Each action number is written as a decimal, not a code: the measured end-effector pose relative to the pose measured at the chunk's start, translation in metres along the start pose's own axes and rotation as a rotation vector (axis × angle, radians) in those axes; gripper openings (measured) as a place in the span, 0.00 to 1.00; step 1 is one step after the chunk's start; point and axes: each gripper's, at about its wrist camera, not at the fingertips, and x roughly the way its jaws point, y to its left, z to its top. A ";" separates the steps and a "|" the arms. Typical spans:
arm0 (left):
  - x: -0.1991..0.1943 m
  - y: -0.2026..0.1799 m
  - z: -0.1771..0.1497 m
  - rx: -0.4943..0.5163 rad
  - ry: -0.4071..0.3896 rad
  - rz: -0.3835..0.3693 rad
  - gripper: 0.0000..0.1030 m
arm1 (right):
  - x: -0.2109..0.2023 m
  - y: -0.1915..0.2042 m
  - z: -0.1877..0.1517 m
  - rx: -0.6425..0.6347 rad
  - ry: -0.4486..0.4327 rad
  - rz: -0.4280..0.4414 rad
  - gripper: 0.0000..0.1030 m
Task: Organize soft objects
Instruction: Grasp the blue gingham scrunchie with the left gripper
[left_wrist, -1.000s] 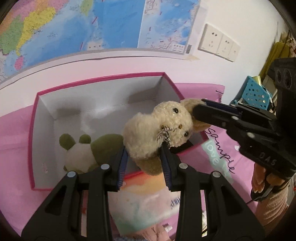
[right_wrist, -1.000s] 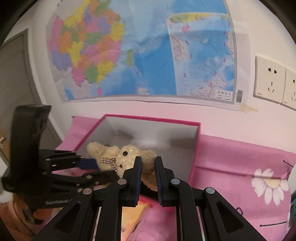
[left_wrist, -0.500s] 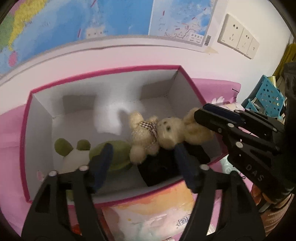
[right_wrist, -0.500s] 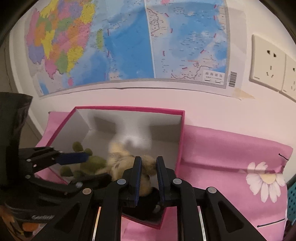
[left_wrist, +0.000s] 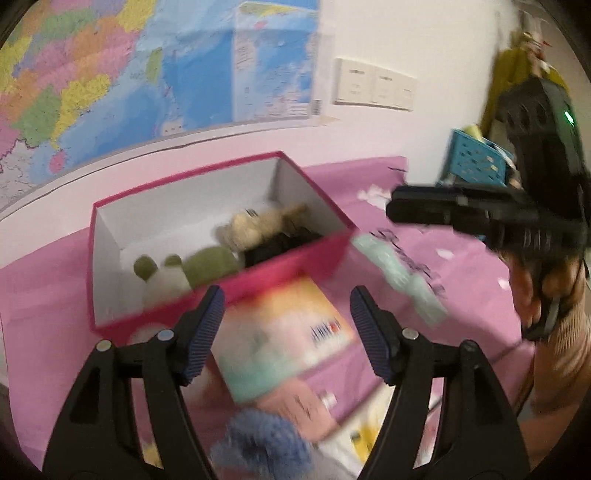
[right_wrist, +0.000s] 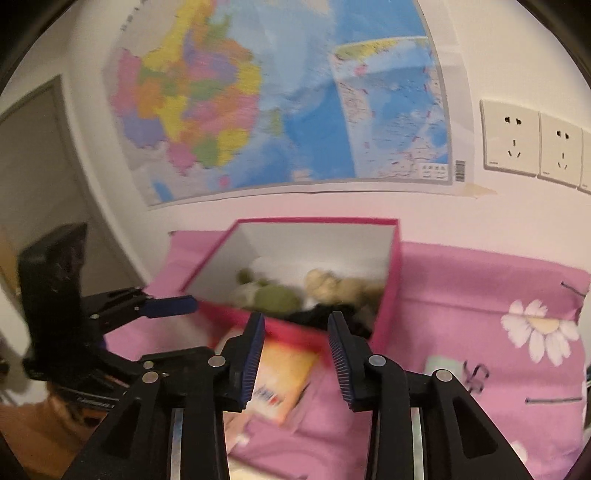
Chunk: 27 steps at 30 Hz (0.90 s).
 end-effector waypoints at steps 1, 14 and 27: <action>-0.006 -0.004 -0.008 0.014 0.000 -0.007 0.69 | -0.008 0.003 -0.005 0.006 -0.003 0.017 0.37; -0.034 0.014 -0.097 -0.077 0.088 0.054 0.69 | -0.027 0.043 -0.049 0.021 0.036 0.139 0.40; -0.014 0.050 -0.132 -0.203 0.176 0.018 0.69 | 0.100 0.085 -0.092 -0.030 0.334 0.122 0.40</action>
